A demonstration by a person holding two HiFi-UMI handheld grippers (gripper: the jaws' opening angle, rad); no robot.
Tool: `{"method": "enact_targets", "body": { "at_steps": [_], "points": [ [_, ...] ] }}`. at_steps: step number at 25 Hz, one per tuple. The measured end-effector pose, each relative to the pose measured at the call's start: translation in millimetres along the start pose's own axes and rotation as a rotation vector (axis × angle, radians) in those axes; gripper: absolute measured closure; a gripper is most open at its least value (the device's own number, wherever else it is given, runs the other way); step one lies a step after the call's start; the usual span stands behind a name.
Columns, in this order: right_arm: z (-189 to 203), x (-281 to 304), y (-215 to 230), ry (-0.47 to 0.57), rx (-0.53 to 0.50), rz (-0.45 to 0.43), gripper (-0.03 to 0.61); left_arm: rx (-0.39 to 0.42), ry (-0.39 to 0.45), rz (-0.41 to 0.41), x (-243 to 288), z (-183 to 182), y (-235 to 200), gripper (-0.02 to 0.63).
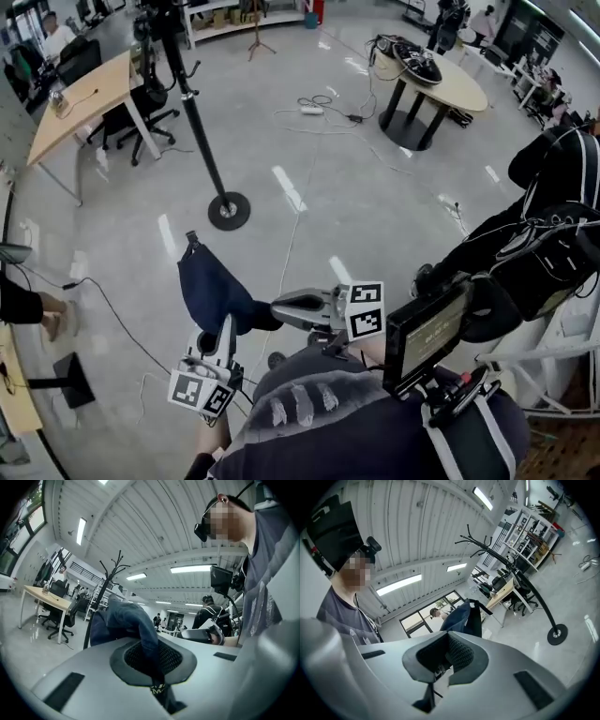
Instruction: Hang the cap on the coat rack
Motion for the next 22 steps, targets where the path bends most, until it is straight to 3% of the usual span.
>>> {"method": "enact_targets", "body": {
  "at_steps": [5, 10, 16, 22],
  "points": [
    [-17.5, 62.7, 15.4, -0.033, -0.033, 0.007, 0.575, 0.04, 0.009, -0.008, -3.1, -39.2, -52.0, 0.6],
    [-8.2, 100.8, 0.4, -0.061, -0.098, 0.018, 0.575, 0.06, 0.014, 0.009, -35.6, -58.6, -70.0, 0.6],
    [-13.4, 124.0, 25.6, -0.099, -0.117, -0.004, 0.574, 0.039, -0.009, -0.031, -33.3, -47.5, -89.2, 0.6],
    [-31.3, 124.8, 52.4, -0.065, -0.087, -0.022, 0.574, 0.054, -0.04, -0.064, -10.8, -39.9, -98.7, 0.6]
  ]
}}
Point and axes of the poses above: the fingertips, and each gripper's own axes: x forward along the fingers, y to its right, z out of its underside, the point moved 6 cm from there along -x, backward along the fingers, and after that the axes turned 10 degrees about y, right-handed, at the moved point
